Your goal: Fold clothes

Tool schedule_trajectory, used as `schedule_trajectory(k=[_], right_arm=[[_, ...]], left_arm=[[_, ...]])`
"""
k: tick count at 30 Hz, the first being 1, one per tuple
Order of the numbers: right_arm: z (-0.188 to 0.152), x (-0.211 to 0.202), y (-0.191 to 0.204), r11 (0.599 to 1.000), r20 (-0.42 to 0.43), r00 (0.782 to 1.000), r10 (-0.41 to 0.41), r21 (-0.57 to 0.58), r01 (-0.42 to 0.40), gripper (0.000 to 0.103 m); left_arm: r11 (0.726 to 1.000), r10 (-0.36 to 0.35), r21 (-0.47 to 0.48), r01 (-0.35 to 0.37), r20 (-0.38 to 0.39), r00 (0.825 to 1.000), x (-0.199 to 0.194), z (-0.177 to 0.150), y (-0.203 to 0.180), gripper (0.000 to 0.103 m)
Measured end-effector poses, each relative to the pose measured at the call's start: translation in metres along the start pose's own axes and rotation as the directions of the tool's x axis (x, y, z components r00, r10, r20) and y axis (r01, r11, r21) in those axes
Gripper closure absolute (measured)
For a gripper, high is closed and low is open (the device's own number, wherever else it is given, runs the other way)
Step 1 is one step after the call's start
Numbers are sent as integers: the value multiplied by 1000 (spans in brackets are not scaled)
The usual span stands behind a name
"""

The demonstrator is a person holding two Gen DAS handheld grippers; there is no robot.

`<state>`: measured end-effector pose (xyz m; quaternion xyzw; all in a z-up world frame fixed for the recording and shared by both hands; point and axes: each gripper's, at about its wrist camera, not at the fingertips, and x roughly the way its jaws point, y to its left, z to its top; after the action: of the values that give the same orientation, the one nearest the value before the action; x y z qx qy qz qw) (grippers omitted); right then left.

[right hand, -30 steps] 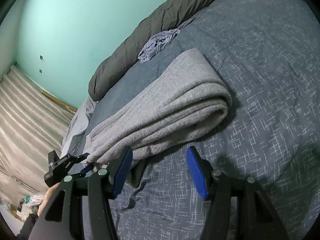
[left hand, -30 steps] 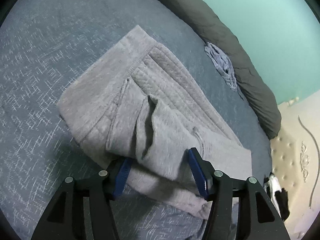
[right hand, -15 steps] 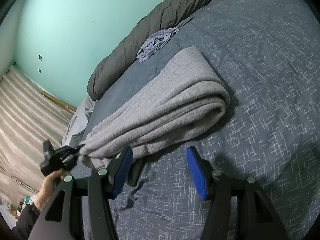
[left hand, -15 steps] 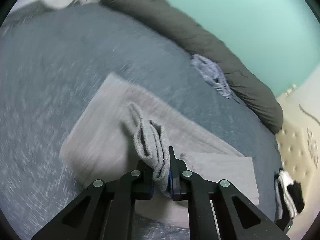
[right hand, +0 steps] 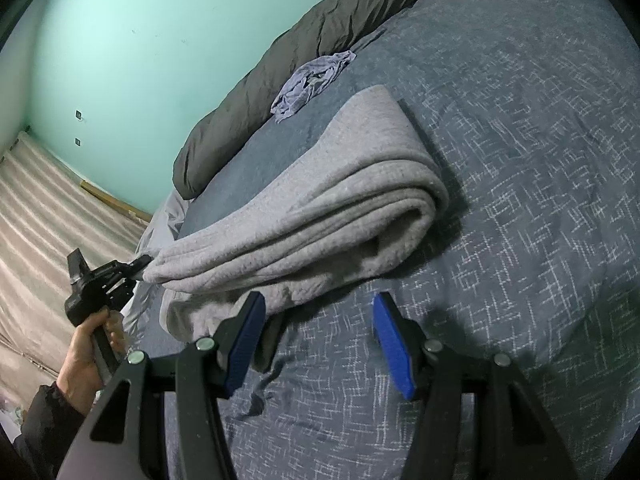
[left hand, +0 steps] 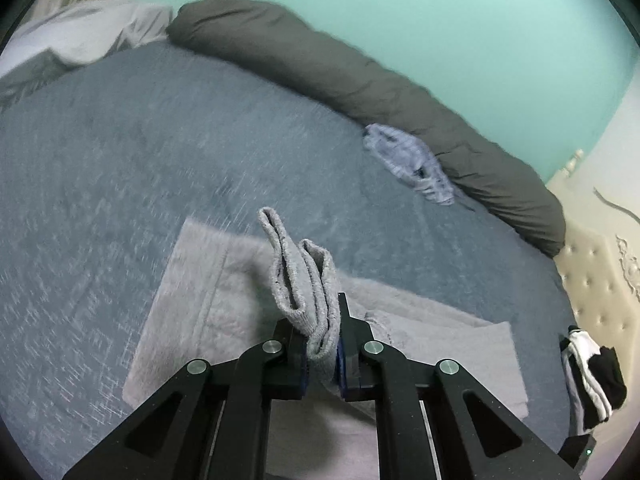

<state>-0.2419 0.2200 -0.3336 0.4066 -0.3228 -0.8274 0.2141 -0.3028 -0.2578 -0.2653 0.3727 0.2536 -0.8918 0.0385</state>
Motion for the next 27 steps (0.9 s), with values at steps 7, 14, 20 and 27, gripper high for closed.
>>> schedule_trajectory(k=[7, 14, 20, 27], right_arm=[[2, 3, -1, 1000, -5, 1000, -7, -2, 7, 46], [1, 5, -2, 1000, -11, 1000, -11, -1, 11, 46], [-1, 6, -2, 1000, -10, 1000, -16, -3, 16, 46], [4, 4, -4, 999, 0, 999, -37, -11, 37, 46]], left_arm=[[997, 10, -78, -15, -69, 998, 10, -19, 31, 84], [997, 20, -76, -24, -40, 999, -17, -22, 43, 64], [996, 55, -70, -59, -57, 997, -8, -23, 46, 54], [994, 99, -43, -104, -104, 990, 18, -29, 54, 55]])
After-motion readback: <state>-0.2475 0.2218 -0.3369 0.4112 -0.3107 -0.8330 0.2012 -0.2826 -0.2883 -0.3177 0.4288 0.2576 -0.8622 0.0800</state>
